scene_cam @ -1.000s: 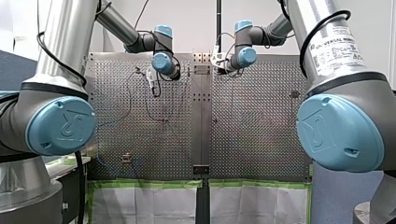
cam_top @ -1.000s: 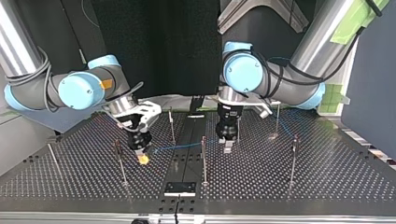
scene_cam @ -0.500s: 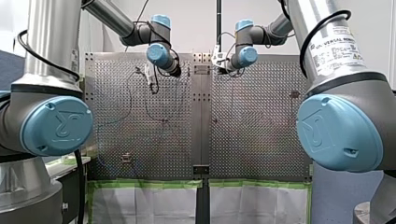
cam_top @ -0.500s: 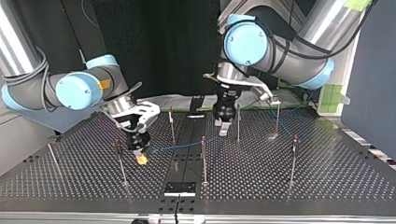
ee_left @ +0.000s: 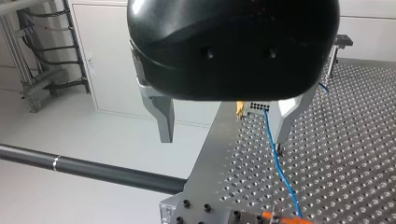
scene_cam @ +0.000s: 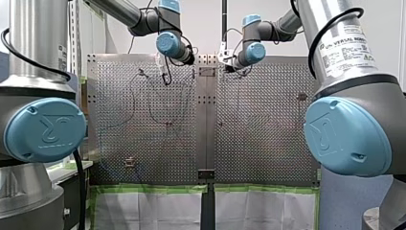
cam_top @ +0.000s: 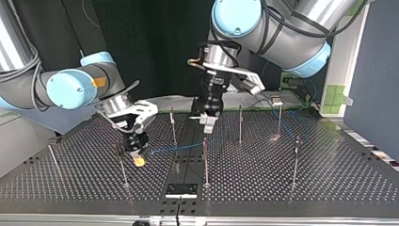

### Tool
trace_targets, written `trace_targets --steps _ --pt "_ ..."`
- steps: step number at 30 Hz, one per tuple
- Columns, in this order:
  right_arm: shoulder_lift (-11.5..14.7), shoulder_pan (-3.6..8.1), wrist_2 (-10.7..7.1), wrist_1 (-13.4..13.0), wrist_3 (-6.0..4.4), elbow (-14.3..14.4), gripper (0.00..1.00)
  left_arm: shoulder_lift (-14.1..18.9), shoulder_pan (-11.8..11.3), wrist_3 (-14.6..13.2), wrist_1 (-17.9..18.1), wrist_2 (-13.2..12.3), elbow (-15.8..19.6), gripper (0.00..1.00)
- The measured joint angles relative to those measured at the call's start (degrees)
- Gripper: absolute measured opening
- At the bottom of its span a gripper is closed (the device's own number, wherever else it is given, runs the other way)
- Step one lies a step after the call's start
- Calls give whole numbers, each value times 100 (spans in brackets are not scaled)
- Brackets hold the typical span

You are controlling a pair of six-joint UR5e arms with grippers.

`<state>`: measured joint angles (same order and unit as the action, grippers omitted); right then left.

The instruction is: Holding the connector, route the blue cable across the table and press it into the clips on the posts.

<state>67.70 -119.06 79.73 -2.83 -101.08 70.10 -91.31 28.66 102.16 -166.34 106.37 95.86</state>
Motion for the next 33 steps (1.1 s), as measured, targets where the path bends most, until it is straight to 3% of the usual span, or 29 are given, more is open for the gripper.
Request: trace_targets --steps 8,14,27,33 --pt "126 1 16 139 39 15 0 -395 415 -61 -167 399 -399 100" --pt "181 -3 48 150 54 74 0 -704 643 -68 -325 511 -708 100" --pt "193 -26 59 148 96 114 0 -1352 478 -61 -565 679 -1357 100" --pt "193 -24 64 137 96 116 0 -1658 374 -62 -482 596 -1662 100"
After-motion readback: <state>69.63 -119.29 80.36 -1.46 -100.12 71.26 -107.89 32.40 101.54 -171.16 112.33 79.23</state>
